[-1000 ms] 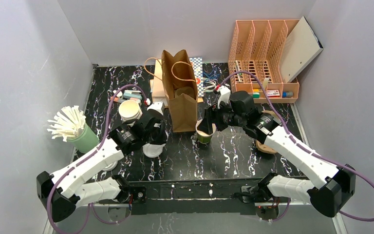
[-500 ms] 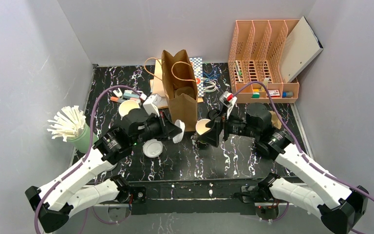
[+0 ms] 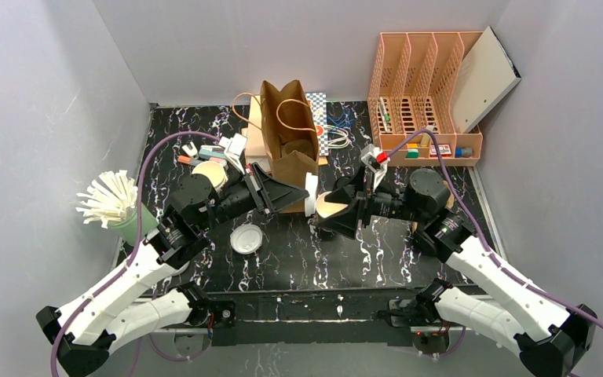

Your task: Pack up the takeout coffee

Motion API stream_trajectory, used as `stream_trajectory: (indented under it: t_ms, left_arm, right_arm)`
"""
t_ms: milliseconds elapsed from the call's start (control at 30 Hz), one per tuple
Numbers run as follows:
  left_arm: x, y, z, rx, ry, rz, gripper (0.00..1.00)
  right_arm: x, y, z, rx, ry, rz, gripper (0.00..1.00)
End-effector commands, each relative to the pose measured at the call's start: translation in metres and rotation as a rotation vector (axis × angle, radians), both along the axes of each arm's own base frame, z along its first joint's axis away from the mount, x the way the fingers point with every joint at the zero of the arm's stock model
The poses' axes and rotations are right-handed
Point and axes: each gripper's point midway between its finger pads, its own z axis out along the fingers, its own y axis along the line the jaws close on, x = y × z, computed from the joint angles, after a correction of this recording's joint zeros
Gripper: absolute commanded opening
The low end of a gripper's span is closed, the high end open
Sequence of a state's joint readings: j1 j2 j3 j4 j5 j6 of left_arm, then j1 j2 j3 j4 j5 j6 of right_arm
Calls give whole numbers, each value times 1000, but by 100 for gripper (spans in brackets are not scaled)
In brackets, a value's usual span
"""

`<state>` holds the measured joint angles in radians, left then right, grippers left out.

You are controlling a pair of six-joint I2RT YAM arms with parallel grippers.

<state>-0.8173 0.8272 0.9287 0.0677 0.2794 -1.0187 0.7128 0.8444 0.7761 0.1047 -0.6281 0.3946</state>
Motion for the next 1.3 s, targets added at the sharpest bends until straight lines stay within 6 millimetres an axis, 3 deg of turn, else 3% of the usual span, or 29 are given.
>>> stream_trajectory:
  t_ms: [0,200,467,833,1267]
  left_arm:
    - [-17,0,41,-146,-57,-85,0]
    - [-19,-4,50,-191,-58,-112,0]
    - [-15,-8,43,-174,-46,-111,0]
    - [-13,-11,37,-164,-36,-110,0]
    - [-15,-11,41,-175,-38,-122,0]
  right_arm:
    - [3,4,44,123,18,-13,98]
    - [3,2,64,267,75,-36,98]
    - [8,2,77,296,78,-58,98]
    - [10,5,84,312,84,-51,98]
    - [-2,1,95,354,31,-3,98]
